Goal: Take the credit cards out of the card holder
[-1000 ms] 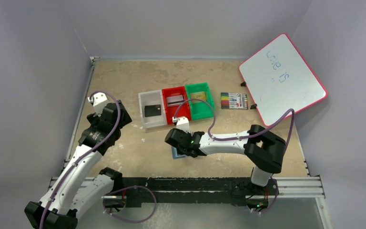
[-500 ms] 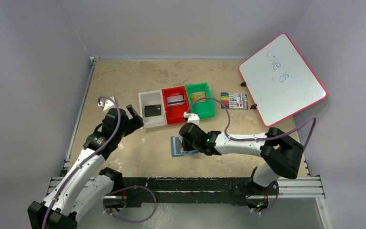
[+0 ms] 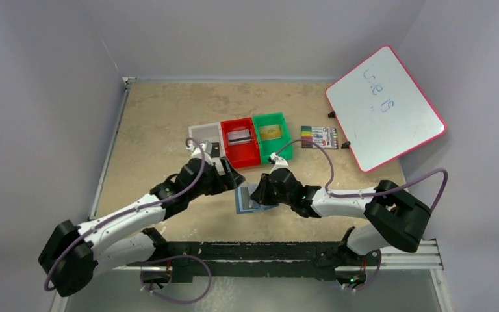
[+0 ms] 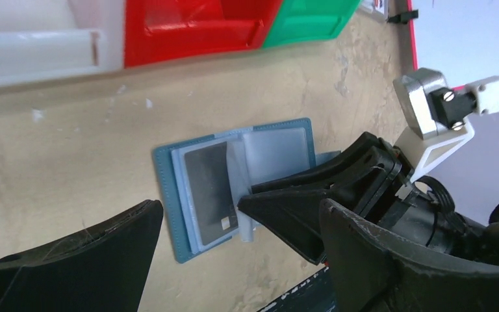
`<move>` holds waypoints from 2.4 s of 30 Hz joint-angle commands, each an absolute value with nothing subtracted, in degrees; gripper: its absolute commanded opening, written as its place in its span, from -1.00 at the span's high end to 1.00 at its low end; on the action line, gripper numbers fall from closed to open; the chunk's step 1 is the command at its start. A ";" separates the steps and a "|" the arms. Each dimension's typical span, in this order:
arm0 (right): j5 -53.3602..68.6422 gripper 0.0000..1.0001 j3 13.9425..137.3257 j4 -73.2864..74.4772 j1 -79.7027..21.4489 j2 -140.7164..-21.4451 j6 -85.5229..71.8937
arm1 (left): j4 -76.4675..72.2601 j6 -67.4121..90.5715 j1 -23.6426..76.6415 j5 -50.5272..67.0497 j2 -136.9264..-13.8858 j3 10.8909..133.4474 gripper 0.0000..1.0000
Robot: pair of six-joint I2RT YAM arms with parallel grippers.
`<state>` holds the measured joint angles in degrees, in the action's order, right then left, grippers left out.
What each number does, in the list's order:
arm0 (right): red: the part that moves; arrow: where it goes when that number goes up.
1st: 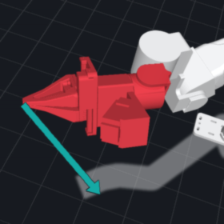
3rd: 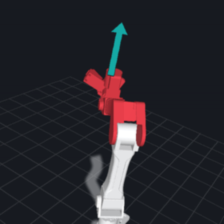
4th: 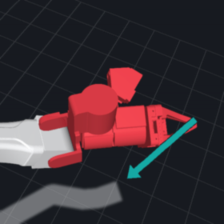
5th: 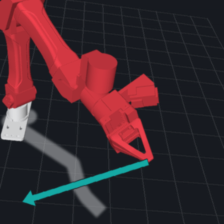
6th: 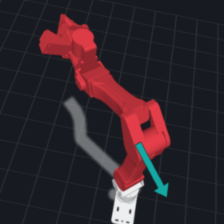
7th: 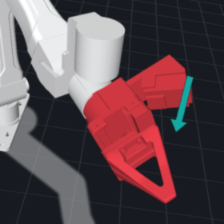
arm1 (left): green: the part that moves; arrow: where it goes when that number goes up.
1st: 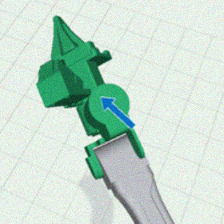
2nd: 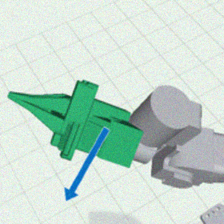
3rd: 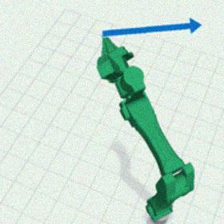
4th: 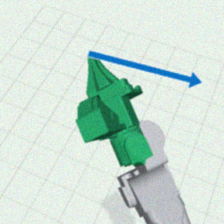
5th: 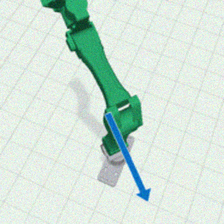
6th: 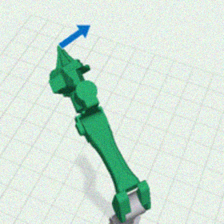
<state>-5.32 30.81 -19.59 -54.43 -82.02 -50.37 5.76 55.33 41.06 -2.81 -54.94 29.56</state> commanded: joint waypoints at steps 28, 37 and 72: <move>-3.30 0.53 24.80 -28.72 -52.19 -77.72 -54.44 | -22.19 70.01 54.98 -19.07 -78.97 30.50 -0.53; -3.64 0.50 24.46 -28.49 -52.11 -77.24 -54.58 | -32.48 78.28 55.02 -19.31 -82.68 25.43 -0.46; -27.20 0.12 34.41 12.71 -52.07 -56.63 -57.26 | -40.02 79.40 57.23 -10.90 -91.02 29.82 0.21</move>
<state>-21.15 31.92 7.22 -52.31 -58.89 -55.40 -38.39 80.62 55.88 -12.82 -89.34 26.52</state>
